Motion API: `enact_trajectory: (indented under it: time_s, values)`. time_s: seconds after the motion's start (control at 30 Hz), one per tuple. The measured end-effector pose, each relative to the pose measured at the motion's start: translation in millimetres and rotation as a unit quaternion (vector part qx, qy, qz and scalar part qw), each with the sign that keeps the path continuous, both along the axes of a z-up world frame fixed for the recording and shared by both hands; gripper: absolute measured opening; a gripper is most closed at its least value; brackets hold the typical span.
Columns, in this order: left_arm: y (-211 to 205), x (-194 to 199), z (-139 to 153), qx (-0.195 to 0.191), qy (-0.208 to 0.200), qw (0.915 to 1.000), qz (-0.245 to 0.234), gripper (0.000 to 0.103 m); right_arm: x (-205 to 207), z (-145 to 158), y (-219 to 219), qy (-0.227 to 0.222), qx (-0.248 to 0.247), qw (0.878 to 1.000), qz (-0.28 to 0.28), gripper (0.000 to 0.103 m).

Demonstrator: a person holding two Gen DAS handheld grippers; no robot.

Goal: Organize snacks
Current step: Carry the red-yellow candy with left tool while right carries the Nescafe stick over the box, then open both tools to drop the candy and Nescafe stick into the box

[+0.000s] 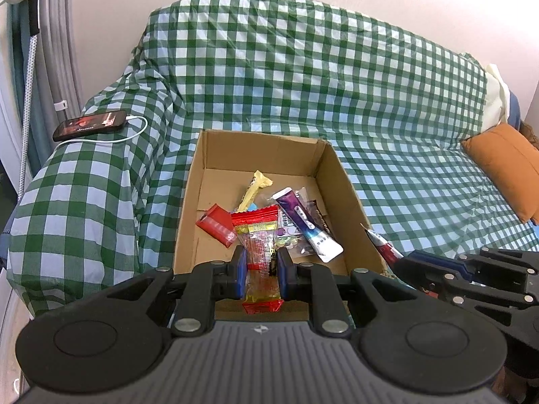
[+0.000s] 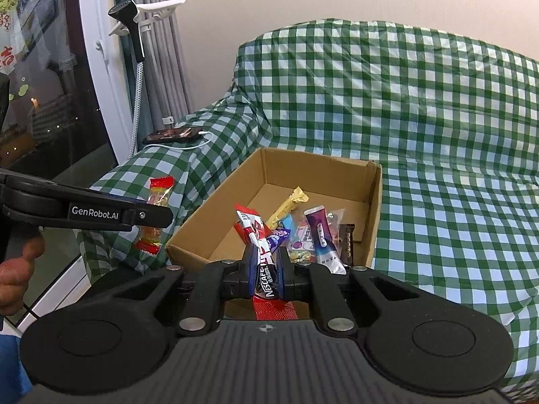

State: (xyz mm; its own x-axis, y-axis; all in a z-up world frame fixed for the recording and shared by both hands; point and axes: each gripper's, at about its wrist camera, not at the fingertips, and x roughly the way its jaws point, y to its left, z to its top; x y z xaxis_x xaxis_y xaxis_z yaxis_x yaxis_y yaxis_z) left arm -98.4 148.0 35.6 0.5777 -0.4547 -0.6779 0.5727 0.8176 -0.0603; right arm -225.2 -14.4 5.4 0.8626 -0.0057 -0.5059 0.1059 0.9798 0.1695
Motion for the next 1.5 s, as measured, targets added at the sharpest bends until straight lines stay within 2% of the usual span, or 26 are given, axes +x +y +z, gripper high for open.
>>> enact_trajectory:
  time_s: [0.37, 0.57, 0.77, 1.03, 1.47, 1.5]
  values:
    - [-23, 53, -4, 0.015, 0.017, 0.9993, 0.030, 0.020, 37, -10, -17, 0.027, 0.020, 0.999, -0.013, 0.013]
    - [-54, 96, -16, 0.052, 0.059, 0.9960, 0.043, 0.020, 71, -15, -27, 0.044, 0.044, 0.998, -0.030, 0.013]
    - [-84, 139, -33, 0.077, 0.069, 0.9931, 0.055, 0.020, 104, -42, -87, 0.065, 0.070, 0.994, -0.052, 0.013]
    - [-112, 165, -61, 0.100, 0.084, 0.9904, 0.045, 0.020, 141, -78, -130, 0.092, 0.086, 0.989, -0.072, 0.013]
    - [-139, 194, -98, 0.136, 0.100, 0.9851, 0.035, 0.021, 181, -109, -151, 0.112, 0.093, 0.986, -0.083, 0.013]
    - [-141, 195, -101, 0.137, 0.096, 0.9853, 0.033, 0.029, 183, -110, -152, 0.113, 0.093, 0.986, -0.084, 0.014]
